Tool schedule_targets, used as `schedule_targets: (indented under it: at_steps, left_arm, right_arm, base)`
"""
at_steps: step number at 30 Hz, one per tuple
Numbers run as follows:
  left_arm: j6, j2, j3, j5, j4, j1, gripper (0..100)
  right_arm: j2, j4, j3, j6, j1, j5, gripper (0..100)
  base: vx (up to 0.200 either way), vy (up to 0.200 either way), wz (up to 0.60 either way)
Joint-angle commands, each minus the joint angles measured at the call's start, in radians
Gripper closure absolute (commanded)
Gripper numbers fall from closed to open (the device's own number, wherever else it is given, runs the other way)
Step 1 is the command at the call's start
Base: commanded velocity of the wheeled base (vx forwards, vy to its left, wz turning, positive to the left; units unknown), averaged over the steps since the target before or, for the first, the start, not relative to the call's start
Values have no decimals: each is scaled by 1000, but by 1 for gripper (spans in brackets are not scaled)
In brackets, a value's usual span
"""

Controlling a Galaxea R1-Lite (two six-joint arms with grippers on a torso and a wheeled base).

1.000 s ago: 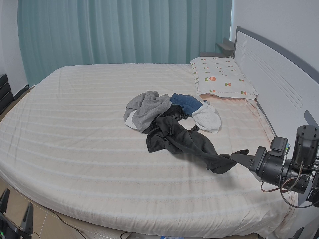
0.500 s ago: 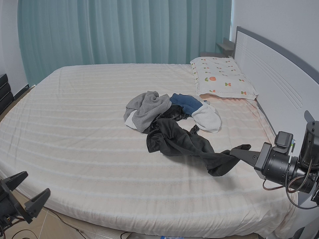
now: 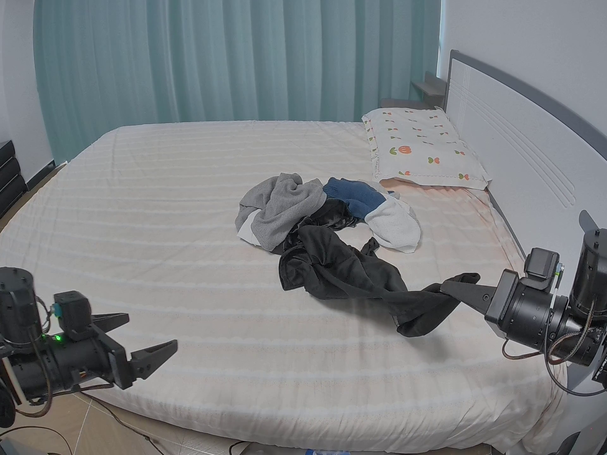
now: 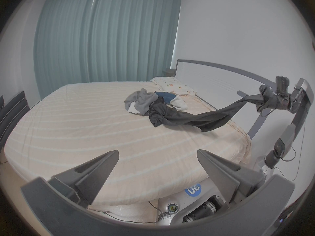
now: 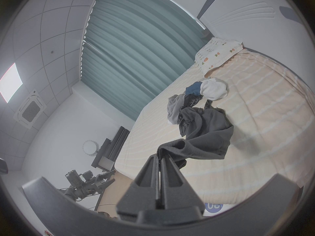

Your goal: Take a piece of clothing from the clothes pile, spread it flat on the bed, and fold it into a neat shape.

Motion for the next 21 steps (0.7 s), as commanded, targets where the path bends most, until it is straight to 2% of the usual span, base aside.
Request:
schedule_targets:
  at_steps: [1, 5, 12, 15, 21]
  left_arm:
    - [-59, 314, -39, 60, -103, -115, 0]
    - [-69, 476, -99, 106, -167, -135, 0]
    - [-75, 717, -216, 137, -327, -184, 0]
    - [-75, 801, -288, 166, -356, -189, 0]
    - [-75, 907, -386, 172, -370, -218, 0]
  right_arm:
    - [6, -2, 9, -15, -50, 2, 100]
    - [6, 0, -5, -16, -57, 4, 100]
    - [23, -11, -8, -15, -57, 5, 100]
    - [21, -11, -28, -15, -57, 4, 100]
    - [20, -9, -86, -16, -39, -5, 100]
  base:
    - [0, 0, 0]
    - [0, 0, 0]
    - [0, 0, 0]
    - [0, 0, 0]
    - [0, 0, 0]
